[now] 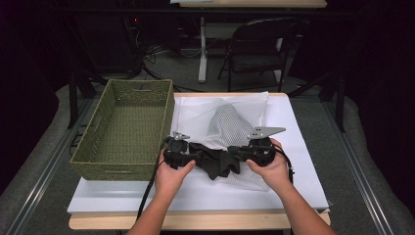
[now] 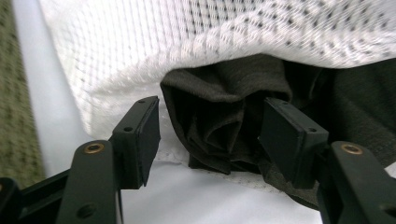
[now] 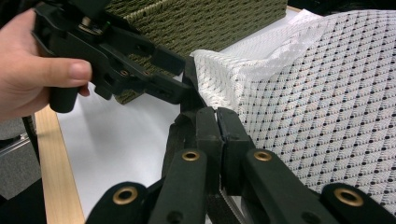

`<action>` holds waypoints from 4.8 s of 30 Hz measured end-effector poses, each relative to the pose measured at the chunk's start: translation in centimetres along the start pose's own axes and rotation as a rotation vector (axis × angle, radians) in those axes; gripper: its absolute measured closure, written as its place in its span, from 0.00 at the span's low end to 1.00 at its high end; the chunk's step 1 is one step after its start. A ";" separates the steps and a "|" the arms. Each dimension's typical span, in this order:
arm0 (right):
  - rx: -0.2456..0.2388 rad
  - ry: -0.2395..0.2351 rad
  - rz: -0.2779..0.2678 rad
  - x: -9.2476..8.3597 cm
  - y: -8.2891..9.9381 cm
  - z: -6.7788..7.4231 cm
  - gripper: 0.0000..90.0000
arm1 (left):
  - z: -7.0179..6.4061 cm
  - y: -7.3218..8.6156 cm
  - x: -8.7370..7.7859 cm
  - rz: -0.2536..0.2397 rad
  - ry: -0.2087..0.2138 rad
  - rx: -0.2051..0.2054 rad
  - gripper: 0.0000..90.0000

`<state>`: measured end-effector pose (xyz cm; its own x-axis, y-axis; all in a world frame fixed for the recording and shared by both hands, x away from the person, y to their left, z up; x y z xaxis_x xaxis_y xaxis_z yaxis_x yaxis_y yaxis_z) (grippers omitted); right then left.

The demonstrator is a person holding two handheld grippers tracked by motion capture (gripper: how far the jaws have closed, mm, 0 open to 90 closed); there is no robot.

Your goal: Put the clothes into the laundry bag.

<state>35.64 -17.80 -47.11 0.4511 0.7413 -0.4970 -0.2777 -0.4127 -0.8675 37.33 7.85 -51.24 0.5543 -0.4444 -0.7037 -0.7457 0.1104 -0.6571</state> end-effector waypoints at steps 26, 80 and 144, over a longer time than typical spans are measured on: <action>-0.001 -0.002 0.000 0.1 0.0 0.1 0.99 | -1.9 1.4 2.4 0.080 0.094 0.094 0.36; -0.009 -0.031 -0.002 0.6 0.0 0.7 0.99 | -3.7 -0.9 5.1 -0.022 0.141 0.012 0.78; -0.007 -0.028 0.009 0.9 0.3 0.8 0.99 | -3.0 2.0 6.2 0.085 0.156 0.020 0.97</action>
<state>35.35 -16.79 -47.79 0.4248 0.7519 -0.5041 -0.2760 -0.4228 -0.8632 38.15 2.59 -56.14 0.4243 -0.5646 -0.7079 -0.7794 0.1704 -0.6029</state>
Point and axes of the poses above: each handheld gripper's, and its own axes: x roughly forward along the jaws, y roughly out of its underside, z roughly to its left, the point moved 1 cm from there along x, roughly forward along the jaws, and after that the axes turned 9 degrees about -x, right-handed, at the moved point
